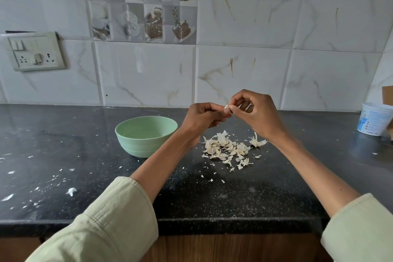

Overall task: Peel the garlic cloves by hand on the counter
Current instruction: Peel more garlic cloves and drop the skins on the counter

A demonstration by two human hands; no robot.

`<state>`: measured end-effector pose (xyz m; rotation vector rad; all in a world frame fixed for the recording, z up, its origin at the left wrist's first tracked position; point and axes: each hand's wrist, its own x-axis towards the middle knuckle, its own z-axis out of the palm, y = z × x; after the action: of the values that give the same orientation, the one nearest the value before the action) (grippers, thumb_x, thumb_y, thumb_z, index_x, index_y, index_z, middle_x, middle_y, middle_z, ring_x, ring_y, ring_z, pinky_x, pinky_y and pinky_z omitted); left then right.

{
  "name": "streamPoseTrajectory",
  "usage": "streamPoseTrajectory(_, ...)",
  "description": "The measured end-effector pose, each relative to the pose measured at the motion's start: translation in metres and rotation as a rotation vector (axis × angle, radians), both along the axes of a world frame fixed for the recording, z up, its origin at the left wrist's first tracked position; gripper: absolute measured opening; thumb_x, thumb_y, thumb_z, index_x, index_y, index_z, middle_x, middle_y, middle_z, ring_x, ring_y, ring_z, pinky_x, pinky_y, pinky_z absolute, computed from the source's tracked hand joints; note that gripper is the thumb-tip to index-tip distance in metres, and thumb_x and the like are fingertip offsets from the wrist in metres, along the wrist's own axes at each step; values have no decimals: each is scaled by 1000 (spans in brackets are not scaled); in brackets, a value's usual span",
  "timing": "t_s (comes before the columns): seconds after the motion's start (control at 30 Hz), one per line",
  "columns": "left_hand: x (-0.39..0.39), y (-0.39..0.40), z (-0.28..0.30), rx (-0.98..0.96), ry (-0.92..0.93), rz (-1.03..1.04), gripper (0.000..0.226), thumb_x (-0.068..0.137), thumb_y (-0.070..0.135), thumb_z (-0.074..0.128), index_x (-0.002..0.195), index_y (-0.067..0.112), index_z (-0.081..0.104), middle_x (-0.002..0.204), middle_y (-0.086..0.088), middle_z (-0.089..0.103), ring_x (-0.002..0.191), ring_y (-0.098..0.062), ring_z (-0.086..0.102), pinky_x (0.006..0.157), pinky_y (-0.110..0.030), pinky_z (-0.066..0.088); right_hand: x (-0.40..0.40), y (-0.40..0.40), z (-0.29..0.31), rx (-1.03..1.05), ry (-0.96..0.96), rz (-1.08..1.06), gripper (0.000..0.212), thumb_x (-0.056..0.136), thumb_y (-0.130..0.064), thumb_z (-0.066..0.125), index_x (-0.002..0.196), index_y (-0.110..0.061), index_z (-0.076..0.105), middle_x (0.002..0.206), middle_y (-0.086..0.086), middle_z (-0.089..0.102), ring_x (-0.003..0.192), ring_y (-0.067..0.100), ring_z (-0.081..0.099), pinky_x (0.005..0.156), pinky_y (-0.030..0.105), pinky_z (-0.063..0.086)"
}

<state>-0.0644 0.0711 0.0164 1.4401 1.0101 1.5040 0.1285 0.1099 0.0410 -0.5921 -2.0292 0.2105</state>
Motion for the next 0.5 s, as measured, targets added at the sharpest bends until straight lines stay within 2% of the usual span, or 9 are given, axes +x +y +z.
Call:
streamPoseTrajectory(0.13, 4, 1, -1, 5, -32, -14, 25, 91, 20, 81, 103, -1, 77, 96, -13, 79, 83, -13, 68, 75, -22, 54, -1, 1, -1, -34, -20, -1, 7, 96, -8, 75, 92, -10, 69, 78, -12, 74, 67, 4, 65, 64, 16, 49)
streamPoseTrajectory(0.27, 8, 4, -3, -38, -88, -26, 16, 95, 19, 77, 90, 4, 77, 80, -7, 75, 75, -13, 65, 72, -22, 54, -4, 4, -4, -12, -79, -28, 11, 97, -11, 72, 90, -13, 64, 80, 3, 71, 67, 18, 62, 63, 31, 53)
streamPoseTrajectory(0.4, 11, 6, -5, -85, -156, -25, 15, 95, 20, 77, 86, 7, 76, 73, -6, 70, 69, -13, 64, 67, -21, 54, -7, 4, -6, 50, -108, -49, 13, 96, -10, 72, 88, -13, 62, 72, -11, 61, 61, 6, 50, 59, 22, 44)
streamPoseTrajectory(0.5, 13, 7, -6, -110, -205, -33, 16, 96, 20, 76, 87, 7, 74, 74, -5, 70, 70, -13, 65, 67, -21, 55, -6, 4, -6, 46, -134, -43, 13, 95, -9, 73, 88, -14, 62, 70, -8, 58, 60, 5, 46, 58, 25, 43)
